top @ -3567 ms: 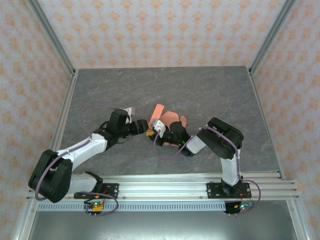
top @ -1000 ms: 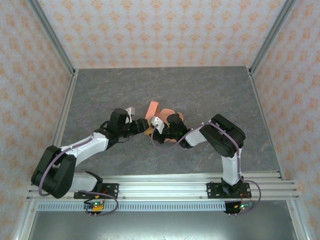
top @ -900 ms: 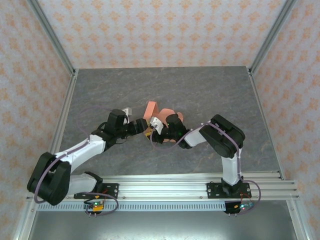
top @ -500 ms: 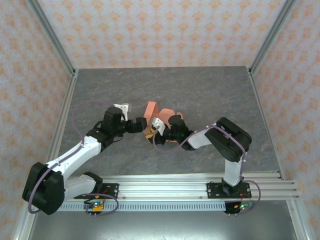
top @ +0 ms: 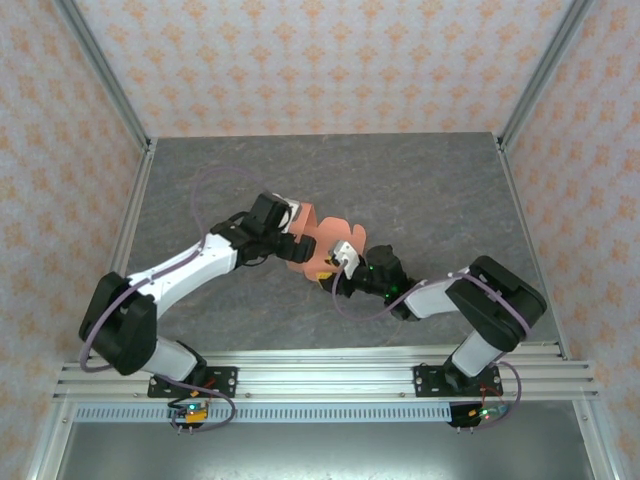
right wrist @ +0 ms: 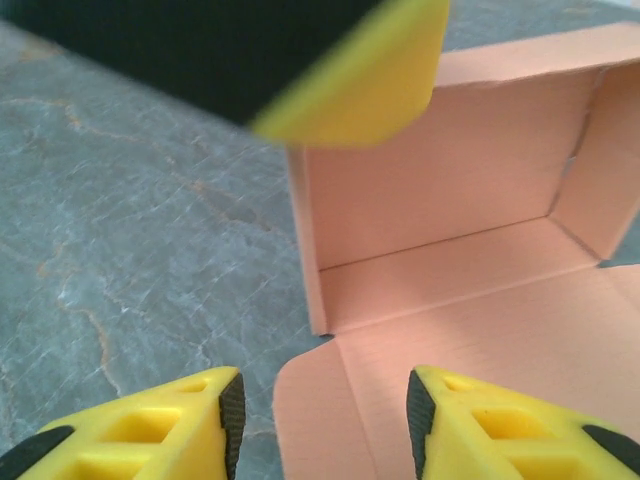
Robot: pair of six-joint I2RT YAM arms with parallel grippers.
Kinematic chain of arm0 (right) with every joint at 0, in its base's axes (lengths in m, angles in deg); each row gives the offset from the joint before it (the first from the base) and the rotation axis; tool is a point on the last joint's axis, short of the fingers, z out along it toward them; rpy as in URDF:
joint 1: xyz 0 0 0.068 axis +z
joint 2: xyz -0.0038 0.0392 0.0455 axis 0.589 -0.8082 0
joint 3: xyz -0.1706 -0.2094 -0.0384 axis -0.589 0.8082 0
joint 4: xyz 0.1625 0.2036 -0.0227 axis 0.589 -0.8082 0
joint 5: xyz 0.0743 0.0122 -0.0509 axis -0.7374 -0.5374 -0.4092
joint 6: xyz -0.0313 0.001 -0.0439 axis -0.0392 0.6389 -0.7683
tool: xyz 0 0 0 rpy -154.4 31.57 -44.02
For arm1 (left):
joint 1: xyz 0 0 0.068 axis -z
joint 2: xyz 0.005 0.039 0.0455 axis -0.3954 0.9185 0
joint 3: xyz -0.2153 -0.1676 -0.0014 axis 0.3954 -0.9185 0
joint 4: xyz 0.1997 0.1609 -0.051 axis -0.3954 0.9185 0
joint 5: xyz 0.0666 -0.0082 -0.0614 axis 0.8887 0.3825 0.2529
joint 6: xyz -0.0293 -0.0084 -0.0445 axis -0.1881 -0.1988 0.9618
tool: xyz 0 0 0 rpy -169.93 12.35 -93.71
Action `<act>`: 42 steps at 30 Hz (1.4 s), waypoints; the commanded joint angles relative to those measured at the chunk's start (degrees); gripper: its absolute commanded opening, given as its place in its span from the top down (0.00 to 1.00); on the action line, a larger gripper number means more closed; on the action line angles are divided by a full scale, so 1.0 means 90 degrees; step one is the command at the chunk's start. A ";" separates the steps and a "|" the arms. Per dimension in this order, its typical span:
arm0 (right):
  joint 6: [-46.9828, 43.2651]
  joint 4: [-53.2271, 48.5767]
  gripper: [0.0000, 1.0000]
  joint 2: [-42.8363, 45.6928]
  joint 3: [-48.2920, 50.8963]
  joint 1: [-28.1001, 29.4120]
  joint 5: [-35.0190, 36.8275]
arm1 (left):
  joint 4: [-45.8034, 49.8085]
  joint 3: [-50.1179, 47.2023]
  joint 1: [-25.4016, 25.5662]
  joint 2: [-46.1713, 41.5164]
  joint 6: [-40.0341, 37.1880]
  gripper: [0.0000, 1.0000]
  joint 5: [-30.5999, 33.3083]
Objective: Fold the paper box
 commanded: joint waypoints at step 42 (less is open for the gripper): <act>0.5518 -0.4748 0.02 0.2654 -0.1622 -0.1971 0.0913 | -0.2494 -0.0876 -0.0632 -0.0474 0.2706 0.68 -0.0545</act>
